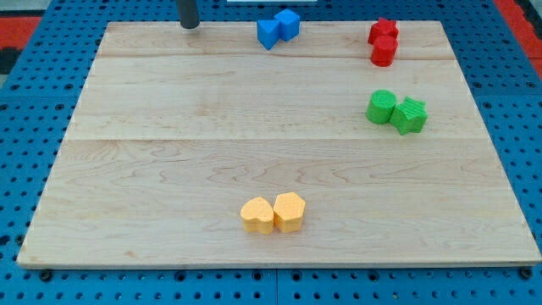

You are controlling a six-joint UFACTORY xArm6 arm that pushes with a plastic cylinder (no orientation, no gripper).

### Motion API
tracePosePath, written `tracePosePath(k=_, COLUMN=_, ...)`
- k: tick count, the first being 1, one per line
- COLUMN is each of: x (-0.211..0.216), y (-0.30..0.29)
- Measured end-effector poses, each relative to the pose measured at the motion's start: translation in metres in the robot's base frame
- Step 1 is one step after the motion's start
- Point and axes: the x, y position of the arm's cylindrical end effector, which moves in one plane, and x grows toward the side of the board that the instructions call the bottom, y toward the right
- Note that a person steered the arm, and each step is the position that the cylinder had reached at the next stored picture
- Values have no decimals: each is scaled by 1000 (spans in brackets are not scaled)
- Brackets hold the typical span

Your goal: Move your arm to the top center of the blue cube

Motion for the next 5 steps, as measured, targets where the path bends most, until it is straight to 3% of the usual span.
tracePosePath(k=1, x=0, y=0)
tracePosePath(k=3, x=2, y=75)
tracePosePath(k=4, x=3, y=57)
tracePosePath(k=5, x=52, y=44)
